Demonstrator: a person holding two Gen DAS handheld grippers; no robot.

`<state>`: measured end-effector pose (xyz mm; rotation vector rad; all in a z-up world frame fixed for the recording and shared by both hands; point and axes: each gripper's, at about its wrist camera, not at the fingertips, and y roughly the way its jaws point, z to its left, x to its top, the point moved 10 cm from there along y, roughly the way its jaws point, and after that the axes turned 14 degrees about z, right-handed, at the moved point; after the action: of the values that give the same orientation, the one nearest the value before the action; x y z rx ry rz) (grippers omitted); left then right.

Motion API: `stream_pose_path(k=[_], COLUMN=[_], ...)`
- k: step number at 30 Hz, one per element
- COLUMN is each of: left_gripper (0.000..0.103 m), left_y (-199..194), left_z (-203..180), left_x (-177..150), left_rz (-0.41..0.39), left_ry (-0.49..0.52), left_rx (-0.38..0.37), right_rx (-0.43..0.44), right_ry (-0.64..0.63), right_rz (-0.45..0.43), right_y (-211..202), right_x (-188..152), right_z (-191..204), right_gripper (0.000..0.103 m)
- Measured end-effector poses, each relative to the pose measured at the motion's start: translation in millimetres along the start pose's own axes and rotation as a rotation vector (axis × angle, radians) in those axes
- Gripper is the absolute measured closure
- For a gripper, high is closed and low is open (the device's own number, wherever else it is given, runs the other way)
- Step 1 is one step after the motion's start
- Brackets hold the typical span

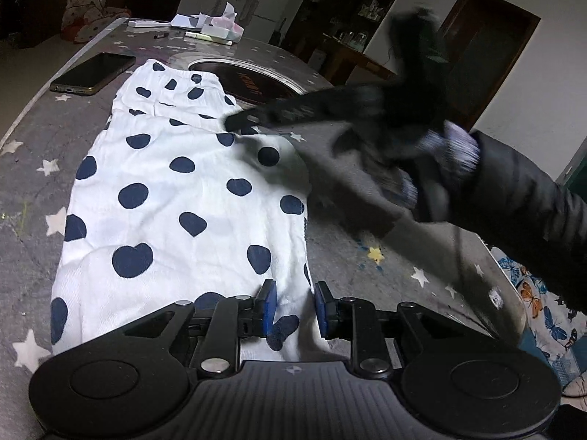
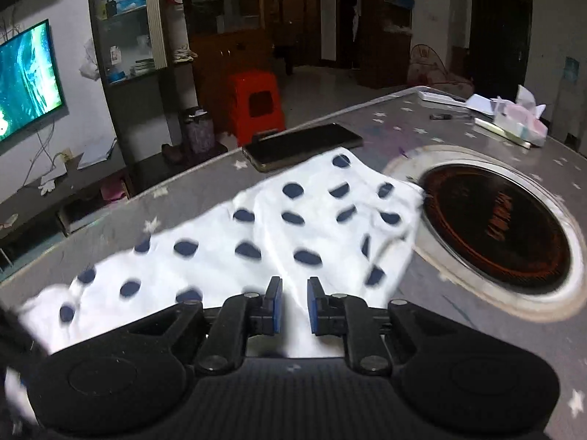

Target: Fold clothes

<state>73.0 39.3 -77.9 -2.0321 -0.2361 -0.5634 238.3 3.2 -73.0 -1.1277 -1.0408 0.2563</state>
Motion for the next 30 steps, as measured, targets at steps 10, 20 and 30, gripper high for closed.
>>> stream_pose_path(k=[10, 20, 30], left_gripper=[0.078, 0.078, 0.078], left_y=[-3, -3, -2], left_z=[4, 8, 7], left_x=[-2, -3, -4], left_rz=[-0.010, -0.013, -0.016], left_ry=[-0.030, -0.050, -0.058], left_rx=[-0.040, -0.069, -0.073], right_rx=[-0.090, -0.106, -0.191], right_ry=[0.191, 0.287, 0.213], right_rz=[-0.042, -0.032, -0.052], right_y=[34, 53, 61], right_x=[53, 67, 87], right_z=[-73, -109, -110], right_gripper=[0.088, 0.085, 0.094])
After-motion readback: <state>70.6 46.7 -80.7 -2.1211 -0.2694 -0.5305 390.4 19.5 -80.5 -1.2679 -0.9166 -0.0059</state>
